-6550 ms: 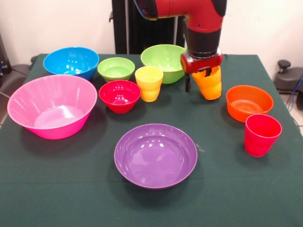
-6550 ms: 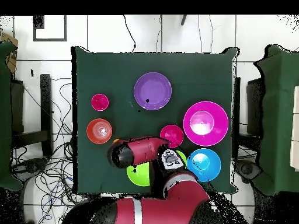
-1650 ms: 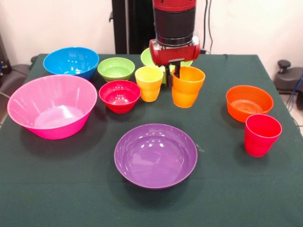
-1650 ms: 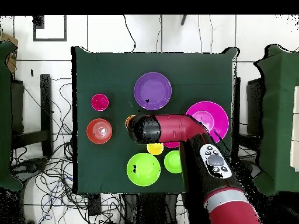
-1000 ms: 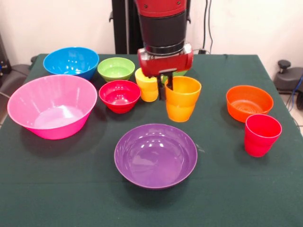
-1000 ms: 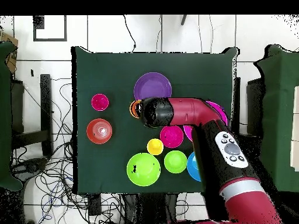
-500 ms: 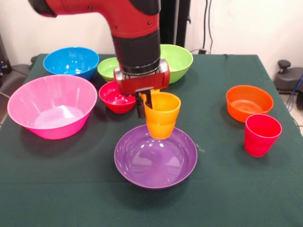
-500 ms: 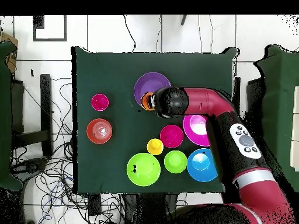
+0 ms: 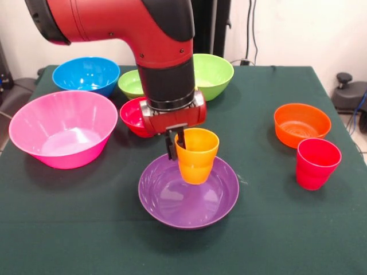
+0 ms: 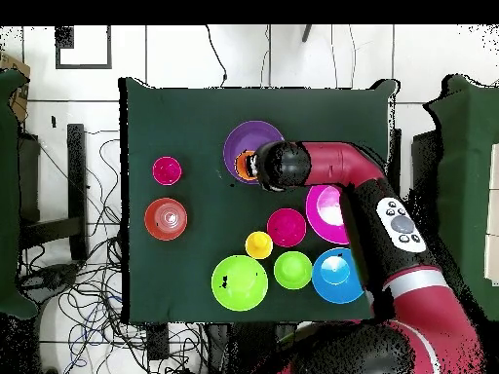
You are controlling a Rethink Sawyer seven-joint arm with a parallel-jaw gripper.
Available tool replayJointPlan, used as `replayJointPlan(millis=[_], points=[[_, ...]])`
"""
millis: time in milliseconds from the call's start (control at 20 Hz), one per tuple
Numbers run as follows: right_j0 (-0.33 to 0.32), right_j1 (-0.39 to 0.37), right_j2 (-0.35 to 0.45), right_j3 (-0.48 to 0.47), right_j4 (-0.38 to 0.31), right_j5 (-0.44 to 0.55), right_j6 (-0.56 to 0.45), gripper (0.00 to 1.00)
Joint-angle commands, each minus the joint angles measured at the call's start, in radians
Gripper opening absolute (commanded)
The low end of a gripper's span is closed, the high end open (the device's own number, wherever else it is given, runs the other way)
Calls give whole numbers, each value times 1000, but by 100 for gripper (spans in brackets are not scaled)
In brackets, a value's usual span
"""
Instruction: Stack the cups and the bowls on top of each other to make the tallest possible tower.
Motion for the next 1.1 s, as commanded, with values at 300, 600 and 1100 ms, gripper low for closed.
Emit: replayJointPlan(millis=[300,600,1100], points=[[35,53,54,-77,-119,96,-273,0],[2,48,78,-79,-131,121,-320,0],[-18,85,109,-140,-154,166,-370,0]])
